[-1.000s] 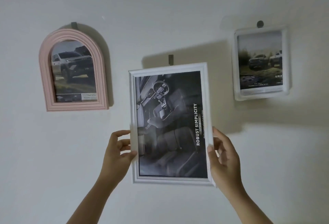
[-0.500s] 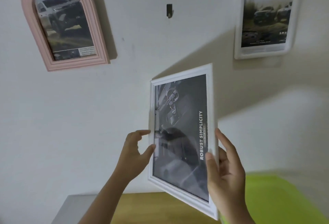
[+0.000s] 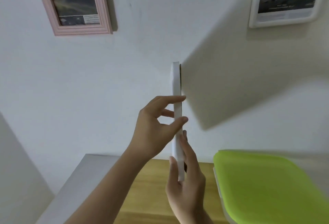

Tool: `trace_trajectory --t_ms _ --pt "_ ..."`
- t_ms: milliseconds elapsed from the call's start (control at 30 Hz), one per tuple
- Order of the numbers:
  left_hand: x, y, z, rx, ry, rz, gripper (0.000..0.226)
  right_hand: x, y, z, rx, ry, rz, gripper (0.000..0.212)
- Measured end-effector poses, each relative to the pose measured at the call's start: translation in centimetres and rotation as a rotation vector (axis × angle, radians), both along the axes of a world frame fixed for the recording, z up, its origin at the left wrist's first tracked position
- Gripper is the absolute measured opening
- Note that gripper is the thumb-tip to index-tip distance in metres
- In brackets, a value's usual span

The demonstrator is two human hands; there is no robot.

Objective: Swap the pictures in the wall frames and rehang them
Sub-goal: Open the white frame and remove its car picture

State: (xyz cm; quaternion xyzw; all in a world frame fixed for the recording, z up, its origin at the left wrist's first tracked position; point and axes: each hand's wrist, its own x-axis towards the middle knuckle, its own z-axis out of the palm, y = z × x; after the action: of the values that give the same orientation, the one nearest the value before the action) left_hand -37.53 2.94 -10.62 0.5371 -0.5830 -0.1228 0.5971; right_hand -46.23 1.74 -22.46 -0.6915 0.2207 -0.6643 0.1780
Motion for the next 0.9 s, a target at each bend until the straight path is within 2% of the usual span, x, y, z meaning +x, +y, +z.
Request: trace_trajectory --t_ms 233,367,400,500,600,767,900 --pt "1.7 1.5 -2.5 0.021 0.163 0.218 0.044 -1.3 -1.2 -2.8 0.153 0.046 0.263 0.044" --pt "4.4 2.7 -5.6 0.078 0.312 0.27 0.046 -2.9 -4.7 -6.3 0.471 0.091 0.08 0.041" --pt "5.0 3.0 -6.4 0.093 0.367 0.256 0.047 -3.3 -5.5 -7.3 0.581 0.118 0.09 0.039" --pt "6.7 3.9 -9.1 0.149 0.511 0.192 0.045 -4.3 -6.0 -10.2 0.858 0.09 0.333 0.043" --pt "8.3 4.1 -12.5 0.218 0.596 0.179 0.042 -4.8 -4.8 -12.5 0.91 0.091 0.307 0.046" --pt "9.2 4.4 -20.1 0.393 0.517 0.286 0.039 -5.5 -2.8 -16.3 0.964 0.135 0.139 0.046" --pt "8.5 5.6 -25.9 0.604 0.445 0.26 0.044 -6.2 -1.7 -19.7 1.028 0.194 0.064 0.046"
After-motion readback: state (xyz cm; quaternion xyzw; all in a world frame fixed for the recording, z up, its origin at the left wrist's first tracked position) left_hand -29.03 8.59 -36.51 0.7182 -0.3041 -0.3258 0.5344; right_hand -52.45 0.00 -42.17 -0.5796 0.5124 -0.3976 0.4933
